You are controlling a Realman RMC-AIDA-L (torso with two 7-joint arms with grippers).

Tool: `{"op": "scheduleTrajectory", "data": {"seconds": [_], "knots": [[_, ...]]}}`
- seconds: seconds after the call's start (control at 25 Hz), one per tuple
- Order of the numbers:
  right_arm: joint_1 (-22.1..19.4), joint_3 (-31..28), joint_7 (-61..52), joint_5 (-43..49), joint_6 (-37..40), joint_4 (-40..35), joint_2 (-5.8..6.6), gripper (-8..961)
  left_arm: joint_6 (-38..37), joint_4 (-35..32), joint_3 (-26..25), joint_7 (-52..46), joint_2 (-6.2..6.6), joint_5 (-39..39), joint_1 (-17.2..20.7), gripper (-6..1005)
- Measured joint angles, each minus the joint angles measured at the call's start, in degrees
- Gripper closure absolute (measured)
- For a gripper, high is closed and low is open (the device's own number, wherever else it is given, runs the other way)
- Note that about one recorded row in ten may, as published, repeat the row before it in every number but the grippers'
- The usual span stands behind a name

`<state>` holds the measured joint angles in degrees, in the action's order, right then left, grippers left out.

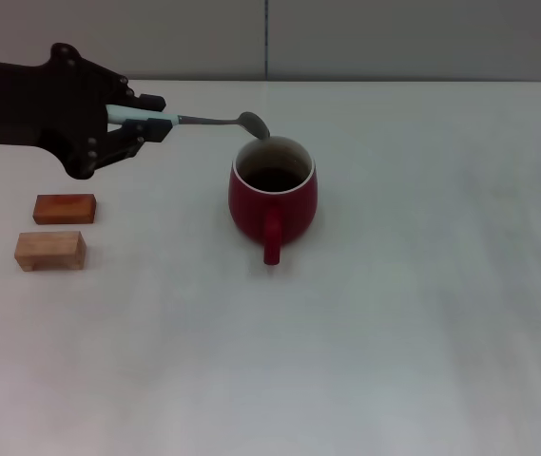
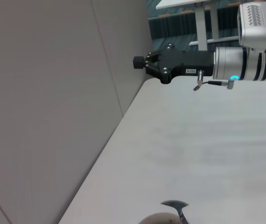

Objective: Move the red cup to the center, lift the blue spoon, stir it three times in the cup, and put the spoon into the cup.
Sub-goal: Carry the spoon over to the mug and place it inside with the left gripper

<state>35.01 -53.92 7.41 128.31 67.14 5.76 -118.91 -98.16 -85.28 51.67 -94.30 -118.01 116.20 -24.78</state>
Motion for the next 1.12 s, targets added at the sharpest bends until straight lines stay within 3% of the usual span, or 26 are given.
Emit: {"op": "scheduleTrajectory", "data": {"seconds": [0.48,1.12], "knots": [[-0.5,0.2,0.0,0.3,0.0,0.2,-0.10,948,7.3,-3.1,12.0,-4.1,-0.39,9.9,-4.0,829],[-1.1,0.3,0.1,0.4,0.5,1.0,-0.09,948,8.7,-2.6,16.1,-5.5,-0.57,19.5,-9.0,828]]}}
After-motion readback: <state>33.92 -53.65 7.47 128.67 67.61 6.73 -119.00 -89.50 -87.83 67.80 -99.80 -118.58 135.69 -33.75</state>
